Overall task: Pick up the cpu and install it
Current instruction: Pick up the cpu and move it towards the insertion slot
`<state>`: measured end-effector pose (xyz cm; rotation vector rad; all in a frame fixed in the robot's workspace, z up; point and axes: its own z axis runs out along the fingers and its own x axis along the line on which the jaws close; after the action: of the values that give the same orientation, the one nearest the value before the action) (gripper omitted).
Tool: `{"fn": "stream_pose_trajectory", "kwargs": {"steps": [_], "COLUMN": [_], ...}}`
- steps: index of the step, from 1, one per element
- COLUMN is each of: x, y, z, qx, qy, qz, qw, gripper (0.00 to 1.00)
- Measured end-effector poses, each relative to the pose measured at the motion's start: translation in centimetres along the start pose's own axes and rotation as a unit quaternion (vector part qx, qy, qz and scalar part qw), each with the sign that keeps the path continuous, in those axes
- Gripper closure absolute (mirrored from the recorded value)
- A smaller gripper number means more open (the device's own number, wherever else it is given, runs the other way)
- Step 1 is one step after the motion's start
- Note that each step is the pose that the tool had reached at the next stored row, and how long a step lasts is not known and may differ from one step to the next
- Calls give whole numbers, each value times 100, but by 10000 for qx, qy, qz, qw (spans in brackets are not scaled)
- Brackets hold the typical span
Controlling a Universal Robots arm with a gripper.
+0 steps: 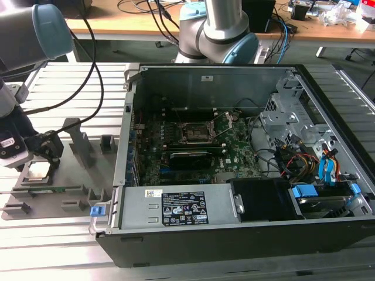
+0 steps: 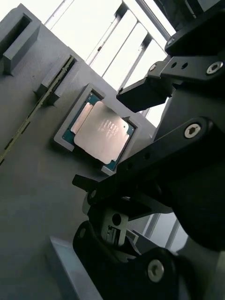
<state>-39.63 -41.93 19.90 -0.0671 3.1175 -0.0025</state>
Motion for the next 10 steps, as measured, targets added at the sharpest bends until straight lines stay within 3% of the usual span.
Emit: {"fn": "stream_pose_trajectory", "kwargs": {"steps": [10], "x": [43], "y": [1], "z": [93], "qx": [0], "qy": [0], "qz": [-1], "qw": [10000], "gripper": [19]}}
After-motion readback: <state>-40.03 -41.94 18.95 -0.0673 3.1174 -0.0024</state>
